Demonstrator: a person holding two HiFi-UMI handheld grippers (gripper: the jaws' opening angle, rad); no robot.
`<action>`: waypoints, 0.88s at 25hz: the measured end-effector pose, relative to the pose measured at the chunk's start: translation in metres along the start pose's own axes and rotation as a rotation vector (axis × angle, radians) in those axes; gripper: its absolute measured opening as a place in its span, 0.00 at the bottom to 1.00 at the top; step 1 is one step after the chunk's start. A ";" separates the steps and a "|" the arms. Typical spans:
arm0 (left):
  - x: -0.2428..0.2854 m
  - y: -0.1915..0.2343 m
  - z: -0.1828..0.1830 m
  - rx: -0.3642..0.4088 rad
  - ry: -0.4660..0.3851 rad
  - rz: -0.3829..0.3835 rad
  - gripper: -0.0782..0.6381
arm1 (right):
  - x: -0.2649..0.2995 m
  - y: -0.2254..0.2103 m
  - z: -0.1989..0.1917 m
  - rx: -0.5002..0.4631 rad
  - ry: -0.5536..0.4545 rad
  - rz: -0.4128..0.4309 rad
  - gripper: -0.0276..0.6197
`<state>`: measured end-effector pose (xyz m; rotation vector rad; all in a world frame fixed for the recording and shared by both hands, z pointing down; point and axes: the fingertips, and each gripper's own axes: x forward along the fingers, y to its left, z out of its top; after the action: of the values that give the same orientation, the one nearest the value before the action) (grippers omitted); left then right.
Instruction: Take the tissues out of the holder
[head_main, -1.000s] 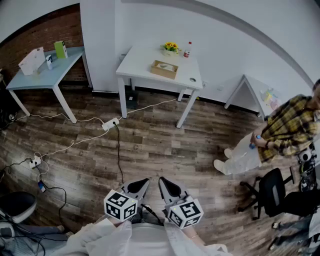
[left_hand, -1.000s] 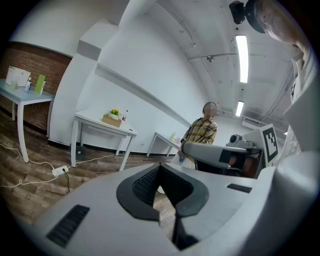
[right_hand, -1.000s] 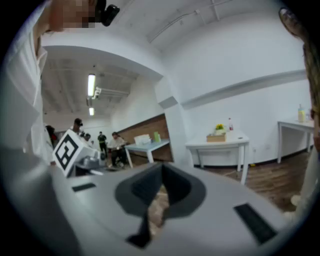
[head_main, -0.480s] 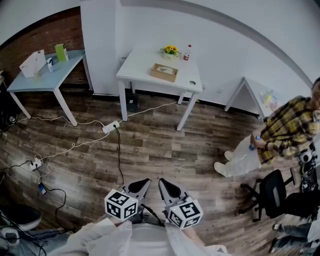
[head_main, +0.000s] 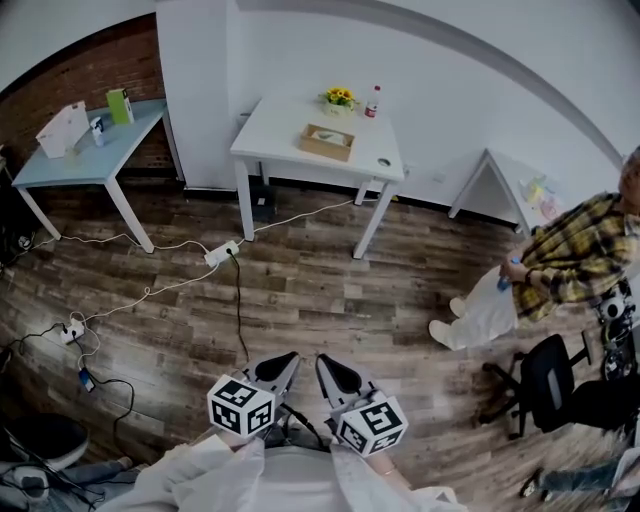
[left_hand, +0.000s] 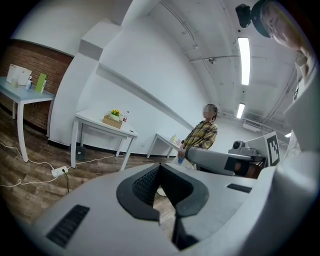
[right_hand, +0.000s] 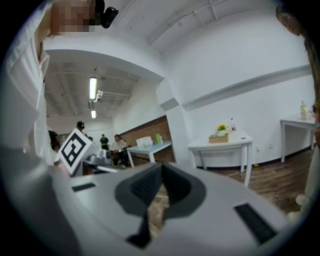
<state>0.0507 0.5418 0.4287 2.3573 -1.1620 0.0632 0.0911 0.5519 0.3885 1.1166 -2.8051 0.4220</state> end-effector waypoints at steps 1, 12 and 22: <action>0.002 0.000 0.002 0.008 -0.007 0.005 0.13 | 0.000 -0.001 0.000 -0.002 -0.003 -0.002 0.06; 0.030 0.001 0.010 0.008 -0.013 0.016 0.13 | 0.003 -0.027 0.007 0.016 -0.016 -0.010 0.06; 0.068 0.016 0.026 0.005 -0.034 0.047 0.13 | 0.016 -0.062 0.022 -0.017 -0.012 0.047 0.06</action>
<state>0.0772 0.4725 0.4303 2.3438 -1.2344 0.0424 0.1225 0.4916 0.3843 1.0550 -2.8450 0.3958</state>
